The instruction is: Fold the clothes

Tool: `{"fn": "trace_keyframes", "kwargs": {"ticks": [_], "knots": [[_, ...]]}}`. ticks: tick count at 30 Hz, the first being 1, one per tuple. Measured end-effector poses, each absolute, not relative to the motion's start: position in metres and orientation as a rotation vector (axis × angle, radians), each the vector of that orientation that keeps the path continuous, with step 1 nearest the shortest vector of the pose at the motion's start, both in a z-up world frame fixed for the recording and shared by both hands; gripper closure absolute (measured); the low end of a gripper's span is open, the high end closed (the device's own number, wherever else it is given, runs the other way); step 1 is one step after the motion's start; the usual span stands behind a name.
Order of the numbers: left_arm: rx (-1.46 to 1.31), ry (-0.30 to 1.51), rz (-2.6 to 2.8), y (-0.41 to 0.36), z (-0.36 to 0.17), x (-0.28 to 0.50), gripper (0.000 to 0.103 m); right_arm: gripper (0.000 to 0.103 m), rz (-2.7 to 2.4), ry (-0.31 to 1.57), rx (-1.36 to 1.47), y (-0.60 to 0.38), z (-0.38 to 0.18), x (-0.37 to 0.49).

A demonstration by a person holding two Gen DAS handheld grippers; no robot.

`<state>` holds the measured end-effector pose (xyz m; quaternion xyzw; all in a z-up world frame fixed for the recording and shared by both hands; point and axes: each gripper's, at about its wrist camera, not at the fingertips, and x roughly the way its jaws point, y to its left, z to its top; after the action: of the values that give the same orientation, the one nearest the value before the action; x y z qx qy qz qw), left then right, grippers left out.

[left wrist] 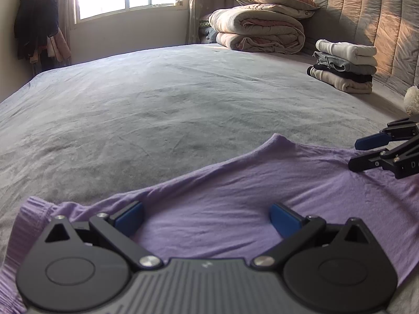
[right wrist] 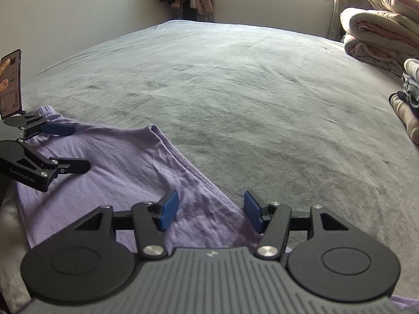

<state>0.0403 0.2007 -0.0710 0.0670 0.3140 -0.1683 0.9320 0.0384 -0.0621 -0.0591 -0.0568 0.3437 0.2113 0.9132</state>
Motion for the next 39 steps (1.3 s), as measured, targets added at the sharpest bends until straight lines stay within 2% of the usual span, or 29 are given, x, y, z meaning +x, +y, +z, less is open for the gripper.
{"fn": "trace_keyframes", "kwargs": {"ticks": [39], "knots": [[0.137, 0.643, -0.344, 0.2, -0.071, 0.041, 0.0, 0.042, 0.467, 0.712, -0.081, -0.059, -0.052, 0.031]]}}
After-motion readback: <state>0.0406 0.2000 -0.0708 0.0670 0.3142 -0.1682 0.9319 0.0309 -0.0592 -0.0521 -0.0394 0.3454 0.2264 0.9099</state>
